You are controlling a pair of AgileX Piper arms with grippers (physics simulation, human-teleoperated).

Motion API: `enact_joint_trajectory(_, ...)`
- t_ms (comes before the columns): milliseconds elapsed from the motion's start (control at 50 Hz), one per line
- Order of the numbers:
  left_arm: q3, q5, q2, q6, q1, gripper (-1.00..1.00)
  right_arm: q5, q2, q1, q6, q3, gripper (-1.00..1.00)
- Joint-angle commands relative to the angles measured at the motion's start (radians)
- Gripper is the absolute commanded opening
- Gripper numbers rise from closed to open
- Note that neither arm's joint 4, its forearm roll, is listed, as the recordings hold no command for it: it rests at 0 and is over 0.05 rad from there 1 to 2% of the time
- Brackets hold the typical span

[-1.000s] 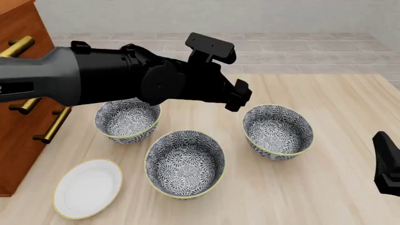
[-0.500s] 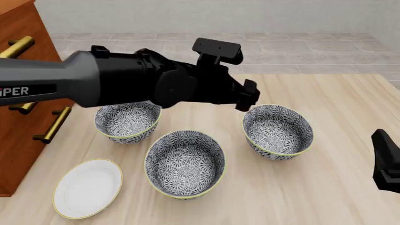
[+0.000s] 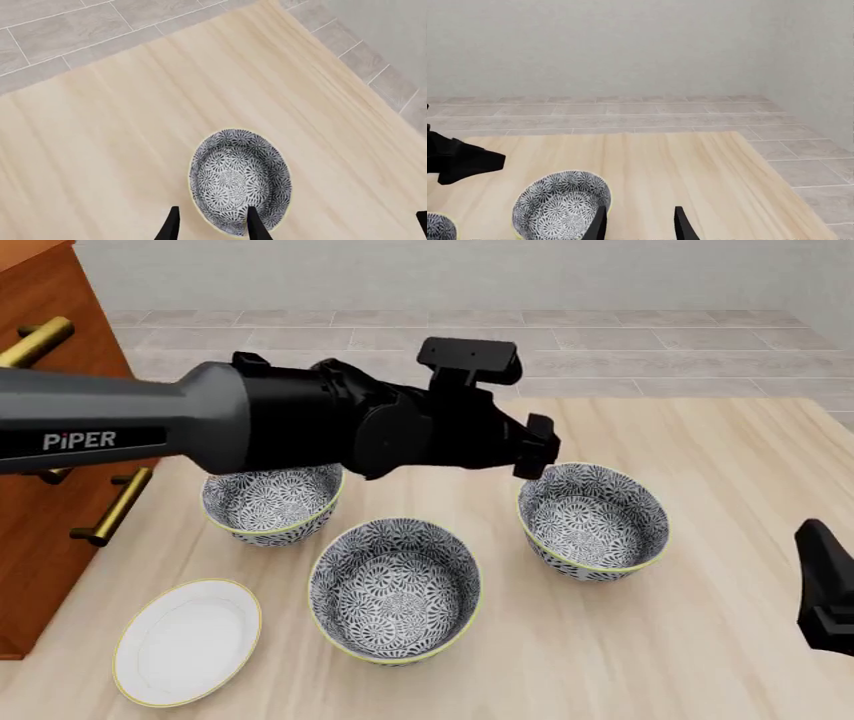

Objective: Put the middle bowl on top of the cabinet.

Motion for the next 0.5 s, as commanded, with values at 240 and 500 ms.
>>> enact_joint_trajectory(240, -0.01, -0.036, 0.059, -0.058, 0.011, 1.0, 0.037, -0.035, -0.001, -0.001, 0.0, 1.0)
enact_joint_trajectory(500, -0.01, -0.057, 0.089, -0.082, 0.011, 1.0, 0.059, -0.055, 0.0, -0.002, 0.0, 1.0)
